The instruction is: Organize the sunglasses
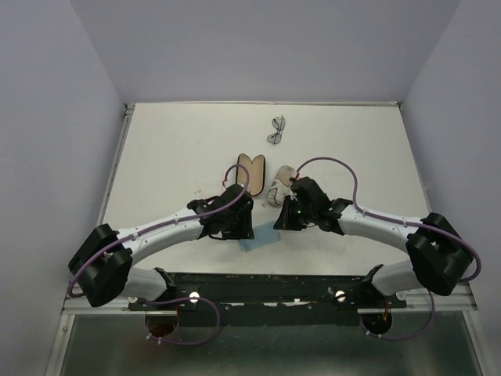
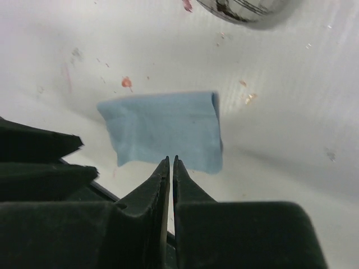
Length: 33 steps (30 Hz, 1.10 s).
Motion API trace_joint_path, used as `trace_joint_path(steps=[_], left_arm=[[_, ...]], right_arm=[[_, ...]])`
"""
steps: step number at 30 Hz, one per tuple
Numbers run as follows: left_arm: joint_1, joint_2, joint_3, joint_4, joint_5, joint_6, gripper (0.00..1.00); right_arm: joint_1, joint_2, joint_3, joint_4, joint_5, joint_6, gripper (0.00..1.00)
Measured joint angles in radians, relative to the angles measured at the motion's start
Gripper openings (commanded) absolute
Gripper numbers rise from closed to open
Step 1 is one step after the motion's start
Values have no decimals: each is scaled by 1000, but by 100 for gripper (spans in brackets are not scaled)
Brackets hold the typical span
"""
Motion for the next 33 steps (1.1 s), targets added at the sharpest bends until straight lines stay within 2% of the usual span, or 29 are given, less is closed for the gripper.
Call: trace_joint_path(steps=[6,14,17,22,28,33], left_arm=[[0,109,38,106,71,11,54],[0,240,37,159,139,17,53],[14,245,32,160,140,13,53],[47,202,-2,134,119,-4,53],[68,64,-68,-20,12,-11,55],[70,-53,-81,-81,-33,-12,56]], right_arm=[[0,104,0,118,-63,18,9],[0,174,-29,148,-84,37,8],[-1,175,-33,153,-87,43,8],[-1,172,-42,161,-88,47,8],[-1,158,-55,159,-87,46,8],[-1,154,-55,159,-95,29,10]])
